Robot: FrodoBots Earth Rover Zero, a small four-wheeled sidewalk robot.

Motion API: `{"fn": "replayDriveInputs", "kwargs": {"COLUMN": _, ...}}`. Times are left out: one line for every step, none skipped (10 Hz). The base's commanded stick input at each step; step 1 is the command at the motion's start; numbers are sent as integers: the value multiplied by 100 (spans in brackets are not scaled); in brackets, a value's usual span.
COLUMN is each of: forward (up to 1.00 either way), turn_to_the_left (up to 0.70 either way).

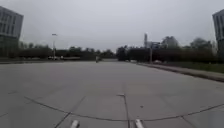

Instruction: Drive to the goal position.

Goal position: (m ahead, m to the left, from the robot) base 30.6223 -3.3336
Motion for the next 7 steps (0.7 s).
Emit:
{"fn": "replayDriveInputs", "kwargs": {"forward": 100, "turn_to_the_left": 2}}
{"fn": "replayDriveInputs", "kwargs": {"forward": 100, "turn_to_the_left": 2}}
{"fn": "replayDriveInputs", "kwargs": {"forward": 100, "turn_to_the_left": 2}}
{"fn": "replayDriveInputs", "kwargs": {"forward": 100, "turn_to_the_left": -13}}
{"fn": "replayDriveInputs", "kwargs": {"forward": 100, "turn_to_the_left": -38}}
{"fn": "replayDriveInputs", "kwargs": {"forward": 100, "turn_to_the_left": -38}}
{"fn": "replayDriveInputs", "kwargs": {"forward": 100, "turn_to_the_left": -36}}
